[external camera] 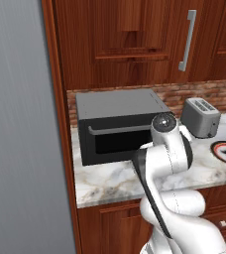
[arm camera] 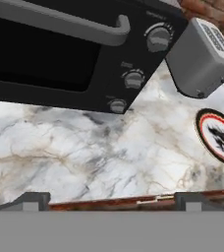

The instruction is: Pick up the bagel from the plate, place it on the toaster oven rack, close the door, and set the timer.

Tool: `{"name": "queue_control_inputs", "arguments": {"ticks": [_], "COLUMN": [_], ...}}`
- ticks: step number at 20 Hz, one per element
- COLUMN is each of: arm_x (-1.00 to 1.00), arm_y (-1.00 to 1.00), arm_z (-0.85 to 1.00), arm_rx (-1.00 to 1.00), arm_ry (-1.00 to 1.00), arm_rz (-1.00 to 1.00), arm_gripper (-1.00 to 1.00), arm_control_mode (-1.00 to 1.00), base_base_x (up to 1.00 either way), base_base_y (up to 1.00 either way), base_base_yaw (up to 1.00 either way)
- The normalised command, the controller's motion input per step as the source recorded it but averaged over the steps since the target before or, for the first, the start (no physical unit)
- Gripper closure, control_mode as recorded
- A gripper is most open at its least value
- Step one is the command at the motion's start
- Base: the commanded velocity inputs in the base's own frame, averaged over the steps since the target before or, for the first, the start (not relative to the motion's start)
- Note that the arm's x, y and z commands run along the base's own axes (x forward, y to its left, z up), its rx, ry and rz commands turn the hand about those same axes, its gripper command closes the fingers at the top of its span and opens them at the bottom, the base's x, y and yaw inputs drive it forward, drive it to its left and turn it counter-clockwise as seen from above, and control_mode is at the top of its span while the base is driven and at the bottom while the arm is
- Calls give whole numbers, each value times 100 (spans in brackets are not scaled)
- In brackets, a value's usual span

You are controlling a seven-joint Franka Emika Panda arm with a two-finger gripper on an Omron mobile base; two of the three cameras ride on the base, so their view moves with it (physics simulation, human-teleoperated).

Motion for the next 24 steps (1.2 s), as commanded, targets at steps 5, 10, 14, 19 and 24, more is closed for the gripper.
{"name": "queue_control_inputs", "arguments": {"ticks": [5, 10, 14, 19, 24], "arm_x": [2, 6, 26, 46, 61], "arm_y": [-8, -14, -17, -23, -23], "arm_z": [-47, -43, -46, -34, -26], "arm_rx": [-27, -13, -2, 0, 0], "arm_ry": [1, 1, 0, 0, 0], "arm_rz": [3, 2, 2, 0, 0], "arm_gripper": [-100, -100, -100, -100, -100], "arm_control_mode": [-100, -100, -100, -100, -100], "base_base_x": [0, 0, 0, 0, 0], "base_base_y": [0, 0, 0, 0, 0], "base_base_yaw": [0, 0, 0, 0, 0]}}
